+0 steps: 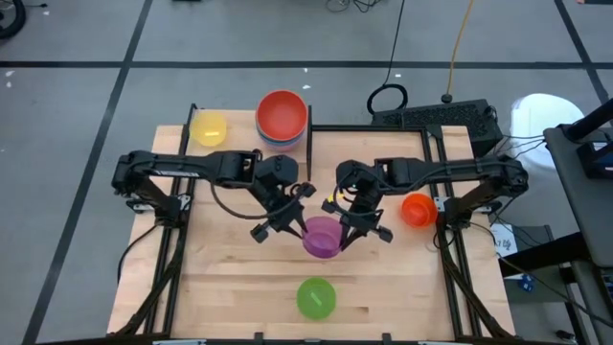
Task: Place and stack bowls onto a shelf
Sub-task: Stack the purple bowl on the yellow bowl on the shelf
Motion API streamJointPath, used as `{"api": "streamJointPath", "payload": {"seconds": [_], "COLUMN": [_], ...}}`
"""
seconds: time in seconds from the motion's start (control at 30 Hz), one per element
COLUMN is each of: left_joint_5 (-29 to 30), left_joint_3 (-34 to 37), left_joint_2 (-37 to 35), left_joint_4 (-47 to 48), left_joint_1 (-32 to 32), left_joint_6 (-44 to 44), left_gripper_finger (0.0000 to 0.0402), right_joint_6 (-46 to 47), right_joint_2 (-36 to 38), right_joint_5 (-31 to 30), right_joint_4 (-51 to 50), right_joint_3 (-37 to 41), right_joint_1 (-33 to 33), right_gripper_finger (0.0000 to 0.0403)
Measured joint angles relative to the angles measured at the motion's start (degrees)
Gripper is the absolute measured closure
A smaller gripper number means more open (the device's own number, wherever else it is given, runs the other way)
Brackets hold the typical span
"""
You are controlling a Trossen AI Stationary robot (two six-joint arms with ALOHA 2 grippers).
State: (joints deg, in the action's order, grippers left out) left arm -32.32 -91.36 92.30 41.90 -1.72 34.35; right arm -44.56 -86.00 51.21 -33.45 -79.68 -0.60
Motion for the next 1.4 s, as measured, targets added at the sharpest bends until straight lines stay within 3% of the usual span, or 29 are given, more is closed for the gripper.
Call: {"api": "streamJointPath", "payload": {"seconds": [0.27,0.47,0.77,1.23,1.4], "left_joint_5": [-2.2,-3.0,-3.1,-0.8,-0.5], "left_joint_3": [0.0,0.0,0.0,0.0,0.1], "left_joint_2": [0.6,0.6,0.6,0.0,-2.0], "left_joint_4": [-0.6,-0.4,-0.2,-0.1,1.4], "left_joint_1": [0.8,0.7,0.8,1.5,1.6], "left_joint_6": [0.6,2.1,0.5,-3.8,-5.0], "left_gripper_finger": [0.0319,0.0386,0.0396,0.0400,0.0400], "right_joint_6": [0.0,-1.2,3.8,16.1,15.1], "right_joint_2": [0.0,0.0,0.0,0.4,2.1], "right_joint_5": [0.2,0.5,0.6,-1.7,-8.5], "right_joint_4": [-0.7,-0.9,1.0,6.1,7.4], "right_joint_3": [0.0,0.0,0.0,-0.1,-0.1], "right_joint_1": [0.0,0.0,-0.1,0.0,-0.1], "right_gripper_finger": [0.0403,0.0403,0.0399,0.0320,0.0300]}}
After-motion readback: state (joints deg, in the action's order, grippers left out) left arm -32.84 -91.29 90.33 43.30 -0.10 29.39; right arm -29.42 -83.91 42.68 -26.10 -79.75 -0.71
